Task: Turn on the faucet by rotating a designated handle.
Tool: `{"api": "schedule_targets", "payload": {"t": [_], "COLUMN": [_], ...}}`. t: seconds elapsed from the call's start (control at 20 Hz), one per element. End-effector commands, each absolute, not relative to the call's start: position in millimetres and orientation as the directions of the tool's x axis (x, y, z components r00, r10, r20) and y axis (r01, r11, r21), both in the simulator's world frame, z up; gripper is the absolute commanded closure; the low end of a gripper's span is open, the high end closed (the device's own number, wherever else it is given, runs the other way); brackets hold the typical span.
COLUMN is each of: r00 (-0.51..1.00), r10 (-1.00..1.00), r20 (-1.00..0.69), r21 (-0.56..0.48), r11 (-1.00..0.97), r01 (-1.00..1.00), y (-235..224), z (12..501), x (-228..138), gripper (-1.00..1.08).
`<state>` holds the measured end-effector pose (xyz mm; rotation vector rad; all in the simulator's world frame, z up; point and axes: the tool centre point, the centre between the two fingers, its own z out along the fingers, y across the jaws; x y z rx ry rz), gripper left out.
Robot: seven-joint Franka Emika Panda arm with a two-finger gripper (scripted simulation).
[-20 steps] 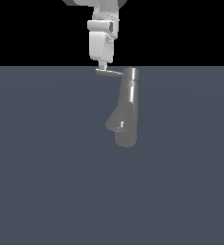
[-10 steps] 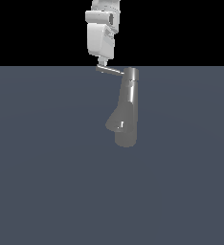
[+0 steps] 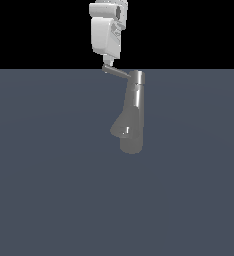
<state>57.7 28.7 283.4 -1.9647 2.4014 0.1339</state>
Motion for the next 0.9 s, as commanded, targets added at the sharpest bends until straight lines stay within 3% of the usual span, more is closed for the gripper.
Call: {"api": "schedule_targets", "payload": {"t": [0.0,0.85], "r00": [-0.203,-0.191], "r10": [-0.976,-0.978], "r20": [-0.08,-0.081], "r21": [0.048,0.065], "r11": [0.199,0.186], "r01": [-0.979,-0.98], "y": [22,0], "z": [286,300], "x": [49,-3], "gripper": [1.08,1.08]}}
